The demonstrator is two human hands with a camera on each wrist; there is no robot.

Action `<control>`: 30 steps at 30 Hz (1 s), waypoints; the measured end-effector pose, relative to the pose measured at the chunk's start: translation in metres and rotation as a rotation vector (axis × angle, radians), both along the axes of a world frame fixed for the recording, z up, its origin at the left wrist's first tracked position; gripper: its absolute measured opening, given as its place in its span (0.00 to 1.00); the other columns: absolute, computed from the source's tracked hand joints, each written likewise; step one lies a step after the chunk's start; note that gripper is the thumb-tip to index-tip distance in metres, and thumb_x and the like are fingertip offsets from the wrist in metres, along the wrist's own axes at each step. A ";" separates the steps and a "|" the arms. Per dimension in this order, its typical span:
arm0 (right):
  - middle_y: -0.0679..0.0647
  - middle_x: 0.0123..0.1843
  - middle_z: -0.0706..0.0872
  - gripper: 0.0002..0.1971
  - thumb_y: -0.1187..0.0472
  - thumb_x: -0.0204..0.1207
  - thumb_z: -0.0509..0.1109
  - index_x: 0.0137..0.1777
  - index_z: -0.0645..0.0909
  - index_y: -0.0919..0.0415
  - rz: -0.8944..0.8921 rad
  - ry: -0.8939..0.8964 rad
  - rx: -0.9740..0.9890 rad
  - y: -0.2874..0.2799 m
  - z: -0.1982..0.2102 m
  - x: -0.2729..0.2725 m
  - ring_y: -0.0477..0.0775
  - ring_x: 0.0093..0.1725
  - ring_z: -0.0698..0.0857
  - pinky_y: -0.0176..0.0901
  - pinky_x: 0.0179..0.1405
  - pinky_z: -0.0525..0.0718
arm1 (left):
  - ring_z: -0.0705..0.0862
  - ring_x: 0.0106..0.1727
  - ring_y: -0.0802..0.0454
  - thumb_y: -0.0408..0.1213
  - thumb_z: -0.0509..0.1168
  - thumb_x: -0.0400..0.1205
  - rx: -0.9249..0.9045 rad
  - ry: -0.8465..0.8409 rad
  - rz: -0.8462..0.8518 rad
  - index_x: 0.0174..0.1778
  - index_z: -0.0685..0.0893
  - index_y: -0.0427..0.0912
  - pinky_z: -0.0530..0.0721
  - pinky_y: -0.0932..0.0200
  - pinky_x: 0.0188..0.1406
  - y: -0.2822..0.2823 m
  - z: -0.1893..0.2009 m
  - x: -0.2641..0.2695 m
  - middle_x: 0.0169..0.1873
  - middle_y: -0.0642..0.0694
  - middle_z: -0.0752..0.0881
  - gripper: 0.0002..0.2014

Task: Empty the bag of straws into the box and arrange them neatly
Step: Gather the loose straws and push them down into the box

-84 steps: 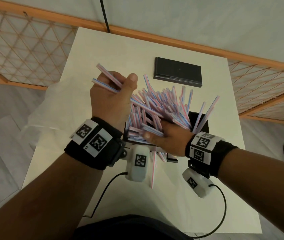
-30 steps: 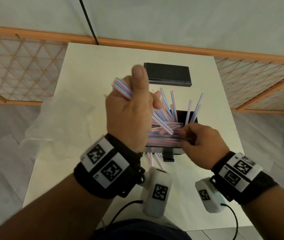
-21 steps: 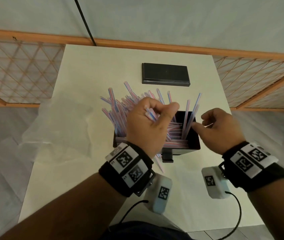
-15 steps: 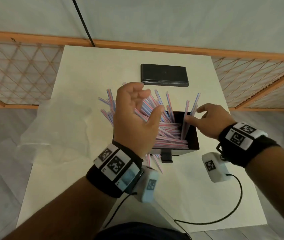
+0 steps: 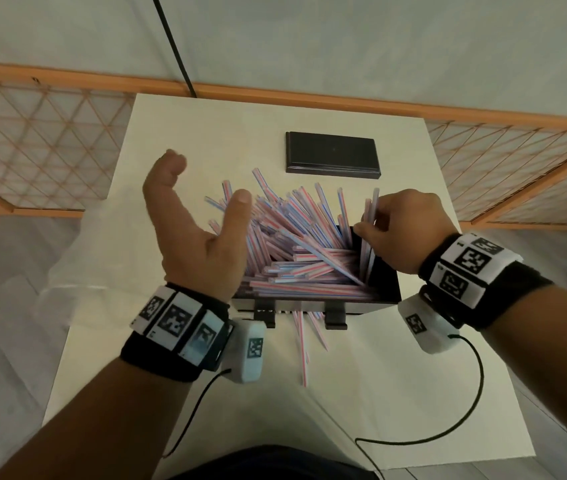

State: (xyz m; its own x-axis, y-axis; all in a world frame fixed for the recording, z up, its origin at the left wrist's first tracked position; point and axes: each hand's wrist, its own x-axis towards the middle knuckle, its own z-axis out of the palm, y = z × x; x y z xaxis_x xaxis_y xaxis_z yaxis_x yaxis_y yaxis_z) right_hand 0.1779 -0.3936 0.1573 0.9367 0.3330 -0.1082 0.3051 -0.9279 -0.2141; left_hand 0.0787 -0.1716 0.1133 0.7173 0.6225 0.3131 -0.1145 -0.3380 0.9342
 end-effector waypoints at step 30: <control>0.47 0.32 0.88 0.16 0.41 0.72 0.75 0.43 0.81 0.54 -0.282 0.027 0.097 -0.046 0.015 0.001 0.54 0.38 0.89 0.48 0.47 0.86 | 0.82 0.75 0.34 0.73 0.75 0.62 -0.814 0.180 -0.123 0.60 0.82 0.50 0.74 0.29 0.80 -0.013 -0.017 0.001 0.68 0.37 0.86 0.38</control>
